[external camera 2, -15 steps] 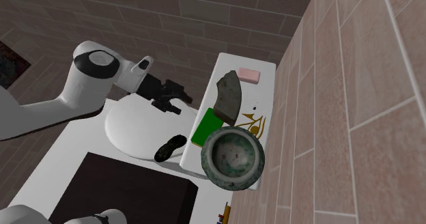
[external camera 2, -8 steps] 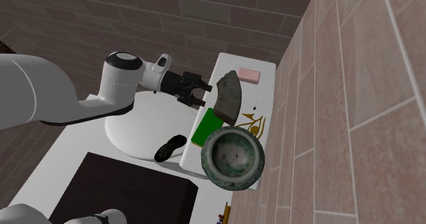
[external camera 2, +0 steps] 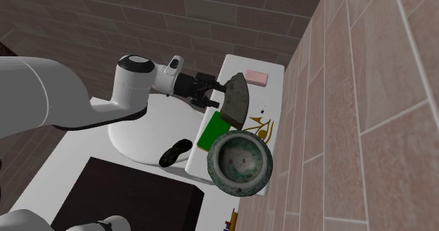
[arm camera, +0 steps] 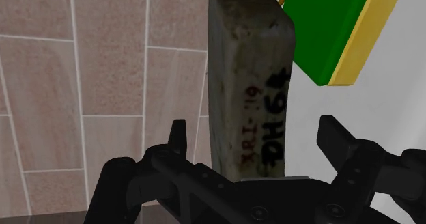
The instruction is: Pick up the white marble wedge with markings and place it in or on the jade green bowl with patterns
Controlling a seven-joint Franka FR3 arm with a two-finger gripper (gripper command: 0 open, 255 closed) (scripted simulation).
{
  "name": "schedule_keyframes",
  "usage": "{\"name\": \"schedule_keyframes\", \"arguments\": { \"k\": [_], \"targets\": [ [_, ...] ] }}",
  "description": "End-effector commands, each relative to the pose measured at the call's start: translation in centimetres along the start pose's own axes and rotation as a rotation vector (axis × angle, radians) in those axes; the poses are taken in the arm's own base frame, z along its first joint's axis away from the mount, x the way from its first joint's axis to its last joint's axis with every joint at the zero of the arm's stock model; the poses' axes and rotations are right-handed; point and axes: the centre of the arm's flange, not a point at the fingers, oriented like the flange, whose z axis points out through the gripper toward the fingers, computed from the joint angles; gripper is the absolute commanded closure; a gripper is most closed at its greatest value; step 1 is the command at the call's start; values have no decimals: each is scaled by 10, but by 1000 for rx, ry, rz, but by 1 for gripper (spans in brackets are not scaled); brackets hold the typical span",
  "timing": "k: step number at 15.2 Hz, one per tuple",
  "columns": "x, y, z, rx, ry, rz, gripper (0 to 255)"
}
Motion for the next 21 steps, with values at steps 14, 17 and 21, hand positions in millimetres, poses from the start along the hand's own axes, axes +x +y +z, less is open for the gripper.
{"name": "schedule_keyframes", "arguments": {
  "k": [14,17,21],
  "targets": [
    [0,-7,7,3,-30,-7,255],
    [-4,0,16,3,-30,-7,255],
    [-7,20,11,3,-30,-7,255]
  ]
}}
